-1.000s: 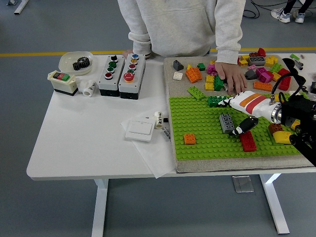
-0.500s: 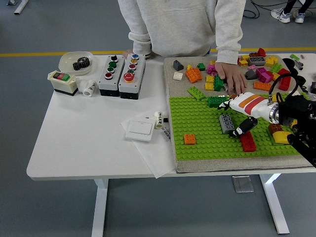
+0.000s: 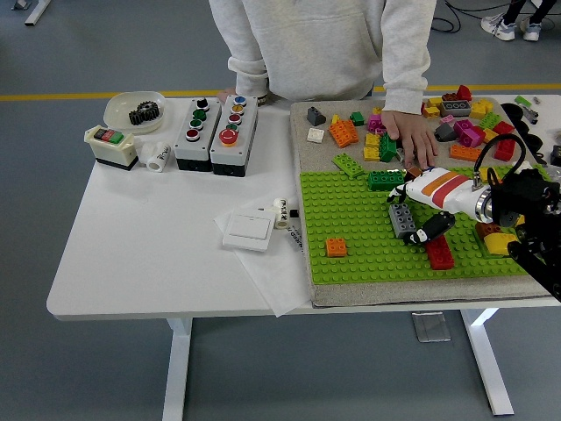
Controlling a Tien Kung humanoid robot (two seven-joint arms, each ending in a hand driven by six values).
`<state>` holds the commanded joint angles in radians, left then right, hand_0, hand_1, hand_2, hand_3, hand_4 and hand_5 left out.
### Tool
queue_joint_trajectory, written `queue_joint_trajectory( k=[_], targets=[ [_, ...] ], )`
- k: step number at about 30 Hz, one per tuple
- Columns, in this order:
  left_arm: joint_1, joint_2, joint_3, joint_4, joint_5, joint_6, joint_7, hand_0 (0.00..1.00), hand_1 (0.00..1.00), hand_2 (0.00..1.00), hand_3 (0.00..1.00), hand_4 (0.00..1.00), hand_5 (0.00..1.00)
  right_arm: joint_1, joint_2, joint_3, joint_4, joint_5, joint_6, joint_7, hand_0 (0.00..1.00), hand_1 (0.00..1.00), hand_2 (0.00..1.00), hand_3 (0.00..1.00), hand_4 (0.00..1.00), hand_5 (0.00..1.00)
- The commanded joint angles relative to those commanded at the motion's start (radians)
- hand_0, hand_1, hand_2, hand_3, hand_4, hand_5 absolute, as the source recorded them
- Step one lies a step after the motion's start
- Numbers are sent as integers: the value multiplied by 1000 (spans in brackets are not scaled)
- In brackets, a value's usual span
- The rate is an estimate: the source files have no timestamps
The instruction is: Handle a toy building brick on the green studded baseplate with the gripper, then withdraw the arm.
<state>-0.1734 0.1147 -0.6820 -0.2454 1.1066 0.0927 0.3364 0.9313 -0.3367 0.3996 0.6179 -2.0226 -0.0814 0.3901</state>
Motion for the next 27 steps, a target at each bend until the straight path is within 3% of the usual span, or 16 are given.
queue_joint_trajectory(
  k=[13, 14, 19, 20, 27],
  targets=[
    [-2, 0, 3, 0, -3, 1, -2, 742, 734, 745, 598, 668, 604, -2, -10, 8, 16, 19, -23, 18, 732, 629, 671, 755, 993, 494],
    [-2, 0, 2, 0, -2, 0, -2, 741, 733, 745, 598, 667, 603, -2, -11, 8, 17, 21, -25, 19, 724, 609, 649, 687, 966, 497],
    [-4, 0, 3, 1, -3, 0, -2, 741, 733, 745, 598, 667, 603, -2, -14, 6, 15, 25, -28, 23, 724, 609, 649, 687, 966, 497],
    [-4, 0, 3, 1, -3, 0, -2, 741, 735, 745, 599, 668, 605, -3, -14, 6, 15, 25, -28, 23, 697, 596, 639, 629, 944, 495],
    [-6, 0, 6, 1, -8, 1, -3, 743, 734, 745, 600, 668, 605, -5, -16, 10, 12, 32, -30, 28, 688, 580, 623, 609, 927, 498]
  ],
)
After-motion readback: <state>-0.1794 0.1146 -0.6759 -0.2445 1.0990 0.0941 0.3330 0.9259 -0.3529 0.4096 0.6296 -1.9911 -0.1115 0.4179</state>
